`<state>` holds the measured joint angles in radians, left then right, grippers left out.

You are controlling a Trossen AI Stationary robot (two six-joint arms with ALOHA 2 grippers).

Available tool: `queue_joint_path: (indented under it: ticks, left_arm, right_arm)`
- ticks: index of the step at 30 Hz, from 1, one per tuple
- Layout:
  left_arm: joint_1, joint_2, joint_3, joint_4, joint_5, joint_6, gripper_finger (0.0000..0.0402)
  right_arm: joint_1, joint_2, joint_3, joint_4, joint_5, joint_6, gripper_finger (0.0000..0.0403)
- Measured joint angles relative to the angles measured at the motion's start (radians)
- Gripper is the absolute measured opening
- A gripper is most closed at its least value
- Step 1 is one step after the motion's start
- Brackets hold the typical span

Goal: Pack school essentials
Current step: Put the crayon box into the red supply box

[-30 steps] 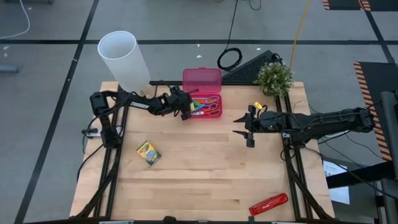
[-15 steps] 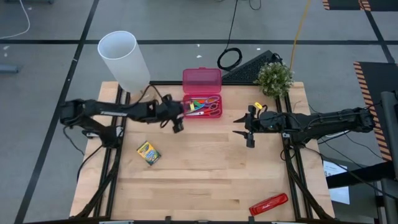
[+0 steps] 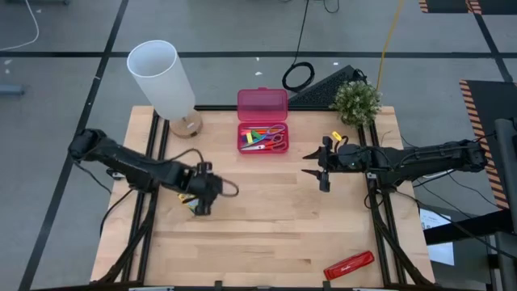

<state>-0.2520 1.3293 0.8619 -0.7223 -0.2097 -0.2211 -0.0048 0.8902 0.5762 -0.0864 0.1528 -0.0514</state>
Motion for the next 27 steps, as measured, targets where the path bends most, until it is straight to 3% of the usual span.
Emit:
queue_joint_path:
  ticks: [5, 13, 18, 20, 27]
  left_arm:
    - [-0.116, -0.001, 0.0, -0.047, 0.069, -0.011, 0.024]
    - [-0.207, 0.0, 0.0, -0.219, 0.083, -0.045, 0.0318]
    - [-0.245, 0.0, 0.0, -0.222, 0.073, 0.102, 0.0358]
    - [-0.25, 0.0, 0.0, -0.201, 0.06, 0.133, 0.0365]
    - [-0.254, 0.029, -0.001, -0.184, 0.094, 0.013, 0.0364]
  right_arm:
    - [0.0, 0.0, 0.0, 0.0, 0.0, 0.013, 0.0196]
    - [0.0, 0.0, 0.0, 0.0, 0.0, 0.02, 0.0196]
    - [0.0, 0.0, 0.0, 0.0, 0.0, 0.033, 0.0196]
    - [0.0, 0.0, 0.0, 0.0, 0.0, 0.033, 0.0196]
    - [0.0, 0.0, 0.0, 0.0, 0.0, 0.016, 0.0196]
